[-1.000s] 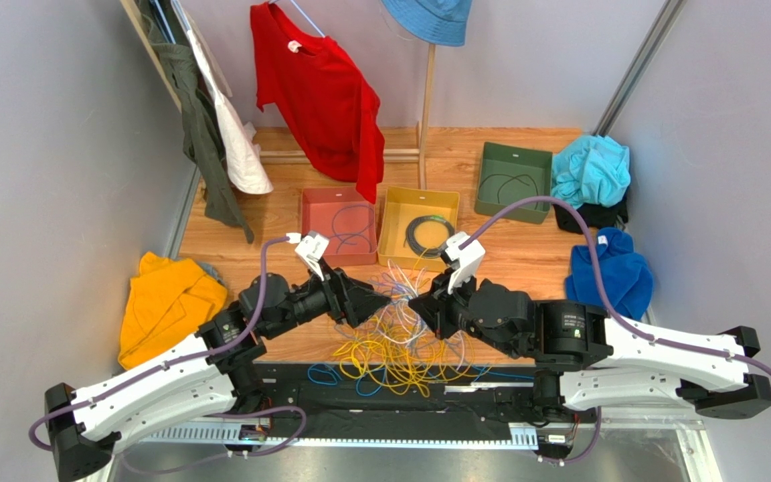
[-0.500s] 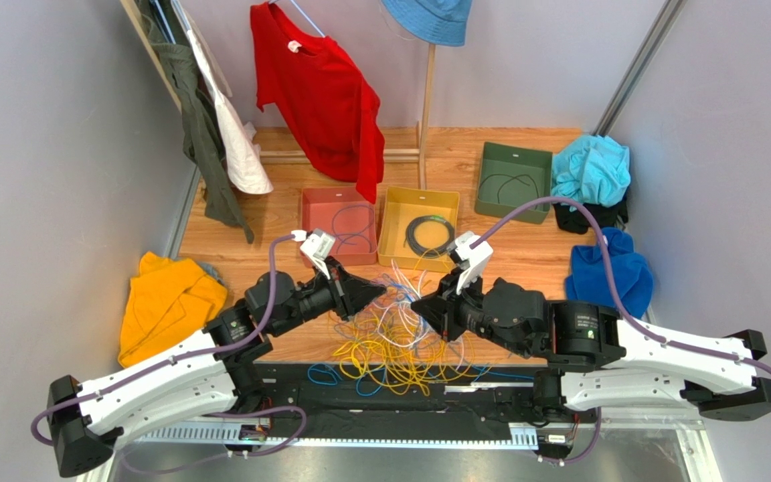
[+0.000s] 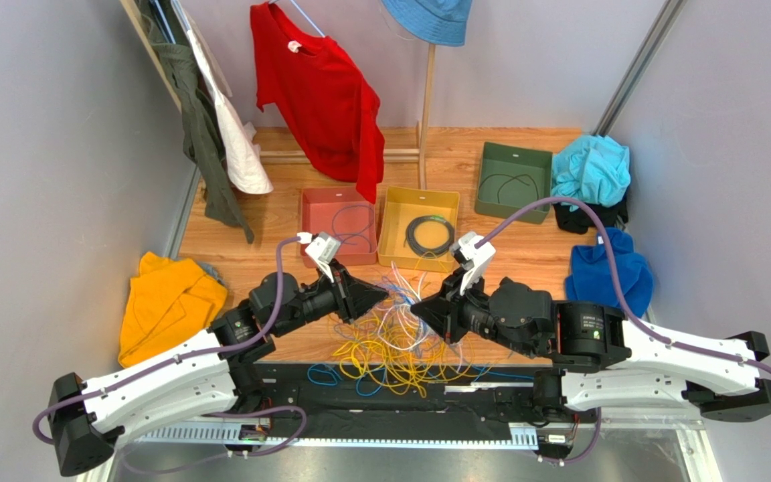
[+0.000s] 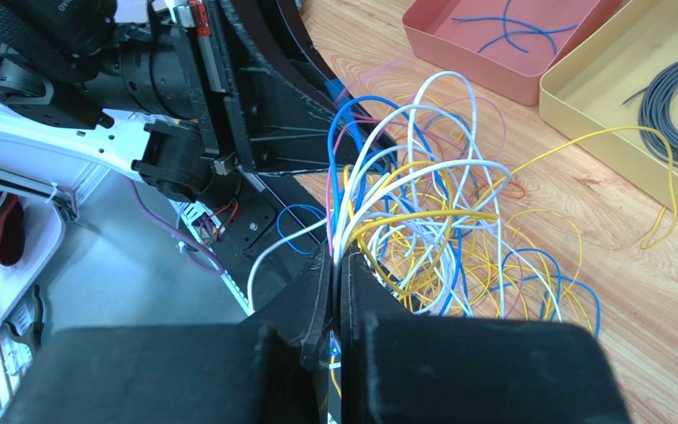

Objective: Untangle the cables

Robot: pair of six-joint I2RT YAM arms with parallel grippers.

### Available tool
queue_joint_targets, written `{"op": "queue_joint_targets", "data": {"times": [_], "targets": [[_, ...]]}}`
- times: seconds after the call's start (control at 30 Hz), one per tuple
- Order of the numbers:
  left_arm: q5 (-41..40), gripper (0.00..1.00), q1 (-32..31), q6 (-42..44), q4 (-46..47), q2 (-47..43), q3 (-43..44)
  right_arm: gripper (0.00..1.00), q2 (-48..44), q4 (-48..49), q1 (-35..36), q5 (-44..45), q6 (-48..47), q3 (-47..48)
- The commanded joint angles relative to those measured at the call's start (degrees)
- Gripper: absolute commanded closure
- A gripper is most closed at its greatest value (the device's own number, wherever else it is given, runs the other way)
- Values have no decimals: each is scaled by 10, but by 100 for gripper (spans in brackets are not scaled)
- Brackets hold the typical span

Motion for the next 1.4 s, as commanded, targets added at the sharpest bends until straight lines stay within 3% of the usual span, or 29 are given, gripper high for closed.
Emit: {"op": "queue_joint_targets", "data": {"times": [0.0,0.07,0.3,0.47,0.6,0.63,0.87,1.1,1.2,1.37], "targets": [[22,94,-1,9,41,8,6,100,-8,33,2,-7,5,16],[25,100,-1,10,30,2,10,100,-11,32,3,-3,6,11],[-6,100,-1,24,-57,-85,12,100,-26,30,2,-1,8,3],[-95,100,-1,1,-266,-145,26,100,-40,7,2,14,9,4],[-232,100,-1,-159,-490,-123,47,100,-40,-17,3,46,6,8],[-233,100,-1,-175,-531,-114,47,100,-41,-20,2,51,5,10],[-197,100,-1,-275,-481,-65,-52,100,-50,-65,3,103,-27,64],[-141,100,-1,-317,-385,-72,-169,100,-53,-120,3,134,-72,170],[-137,100,-1,-305,-387,-85,-163,100,-59,-127,2,139,-70,166],[-144,100,-1,-248,-398,-125,-105,100,-68,-102,3,128,-30,68]]}}
